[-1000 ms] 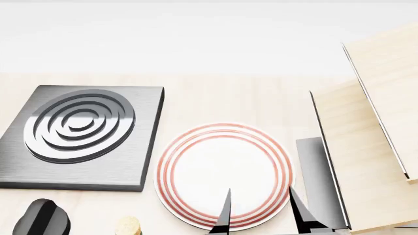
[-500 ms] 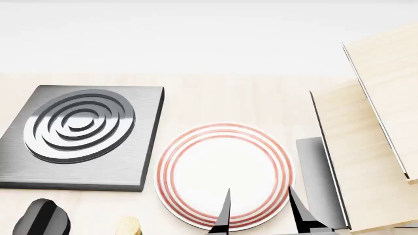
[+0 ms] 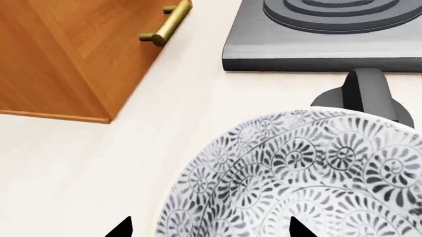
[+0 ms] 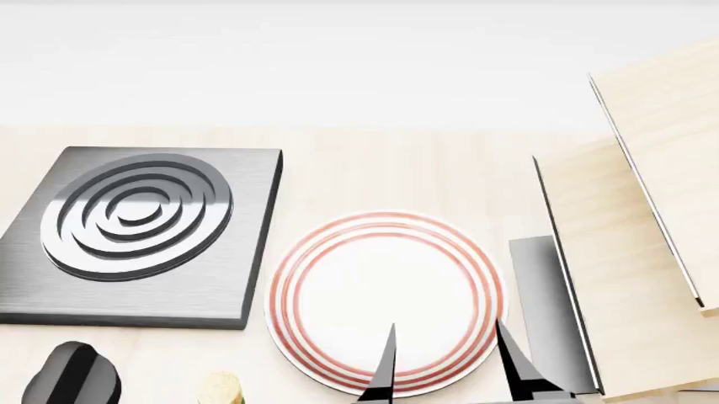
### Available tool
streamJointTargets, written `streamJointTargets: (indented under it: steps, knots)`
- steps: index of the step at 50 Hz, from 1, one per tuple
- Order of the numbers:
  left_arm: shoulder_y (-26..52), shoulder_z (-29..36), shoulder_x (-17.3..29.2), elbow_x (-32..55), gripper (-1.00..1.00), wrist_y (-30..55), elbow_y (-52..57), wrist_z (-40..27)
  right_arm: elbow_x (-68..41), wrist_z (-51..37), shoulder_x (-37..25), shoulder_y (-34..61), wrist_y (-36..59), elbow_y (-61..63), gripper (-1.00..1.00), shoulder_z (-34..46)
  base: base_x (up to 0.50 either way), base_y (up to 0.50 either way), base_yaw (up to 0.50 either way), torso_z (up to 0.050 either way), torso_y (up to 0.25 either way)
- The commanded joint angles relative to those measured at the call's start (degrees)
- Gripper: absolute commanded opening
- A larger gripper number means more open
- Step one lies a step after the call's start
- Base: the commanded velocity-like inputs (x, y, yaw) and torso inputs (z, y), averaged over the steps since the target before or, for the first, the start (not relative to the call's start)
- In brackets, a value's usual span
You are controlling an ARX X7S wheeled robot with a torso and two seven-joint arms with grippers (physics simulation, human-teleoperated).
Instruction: Pick up the akita bowl and put it on the plate.
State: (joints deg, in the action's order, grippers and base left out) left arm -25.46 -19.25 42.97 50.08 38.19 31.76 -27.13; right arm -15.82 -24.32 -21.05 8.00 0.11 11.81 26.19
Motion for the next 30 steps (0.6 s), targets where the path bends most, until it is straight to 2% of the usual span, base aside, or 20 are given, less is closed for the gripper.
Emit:
streamJointTargets:
  steps: [1, 19, 30]
  knots:
    - [0.6, 1.1, 0.1, -0.3, 1.00, 0.8, -1.0, -0.2, 0.0, -0.1, -0.1, 0.0, 0.0, 0.1, 1.00, 0.1, 0.00, 0.00, 0.00, 0.000, 0.000]
    - [0.7, 1.9, 0.4, -0.6, 1.00, 1.7, -1.5, -0.6, -0.1, -0.3, -0.2, 0.0, 0.0, 0.0, 1.00, 0.4, 0.00, 0.00, 0.00, 0.000, 0.000]
    - [1.8, 4.6, 0.9, -1.9, 1.00, 2.6, -2.6, -0.3, -0.3, -0.3, -0.2, 0.2, -0.2, -0.4, 1.00, 0.4, 0.00, 0.00, 0.00, 0.000, 0.000]
